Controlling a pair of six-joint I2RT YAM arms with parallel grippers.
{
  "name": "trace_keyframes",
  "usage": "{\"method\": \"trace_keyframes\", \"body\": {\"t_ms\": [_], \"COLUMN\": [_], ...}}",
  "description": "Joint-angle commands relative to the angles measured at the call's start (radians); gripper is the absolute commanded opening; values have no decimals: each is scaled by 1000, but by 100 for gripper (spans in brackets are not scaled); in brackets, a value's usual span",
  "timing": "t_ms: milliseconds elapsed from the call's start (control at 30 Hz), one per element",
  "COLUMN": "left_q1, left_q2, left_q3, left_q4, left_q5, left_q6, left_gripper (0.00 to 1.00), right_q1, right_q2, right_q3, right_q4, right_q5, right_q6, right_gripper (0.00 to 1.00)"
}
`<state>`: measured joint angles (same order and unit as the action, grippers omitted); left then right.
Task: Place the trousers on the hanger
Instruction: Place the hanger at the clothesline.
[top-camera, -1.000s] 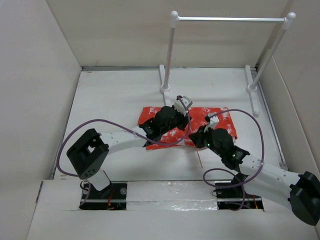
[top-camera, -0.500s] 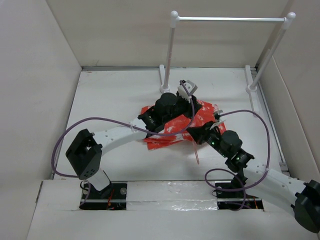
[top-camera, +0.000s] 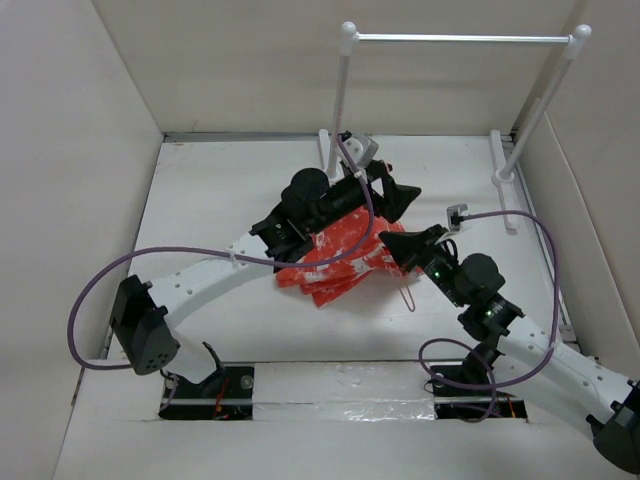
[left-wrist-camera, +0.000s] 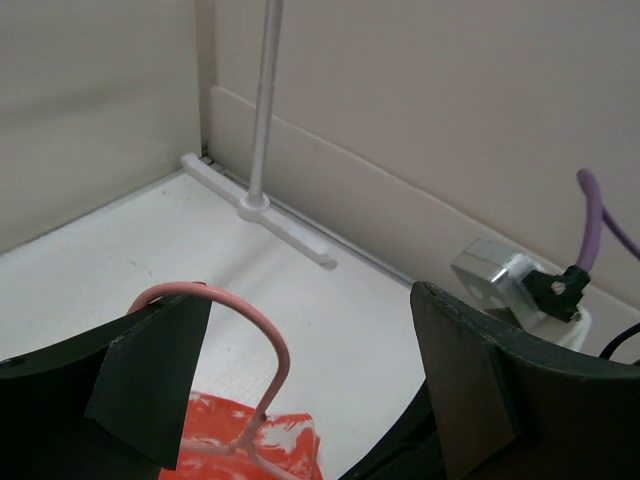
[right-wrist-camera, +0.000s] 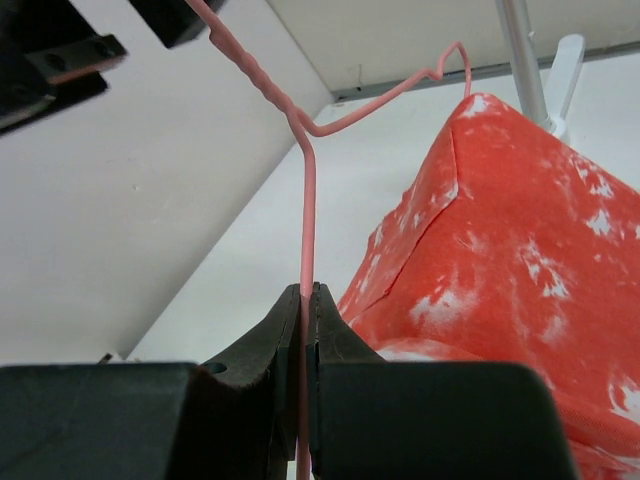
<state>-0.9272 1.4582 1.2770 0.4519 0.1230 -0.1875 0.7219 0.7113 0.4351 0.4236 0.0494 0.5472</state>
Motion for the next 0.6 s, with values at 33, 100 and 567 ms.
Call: {"method": "trace_keyframes", "body": {"t_ms": [33,100,567], "left_q1": [16,16,45], "left_q2": [-62,-67,-286], "left_q3": [91,85,-88], "left_q4": [44,36,169], "left_q5": [-39,-58,-79], "left_q6": [36,45,57], "left_gripper": [81,84,99], "right_q1": [7,7,-168], "right_q2": [-6,2,-32], "right_q3": [82,79,166], "right_q4": [109,112,43], "right_q5": [-19,-25,-80], "right_q6": [-20,-6,8], "right_gripper": [0,0,0]}}
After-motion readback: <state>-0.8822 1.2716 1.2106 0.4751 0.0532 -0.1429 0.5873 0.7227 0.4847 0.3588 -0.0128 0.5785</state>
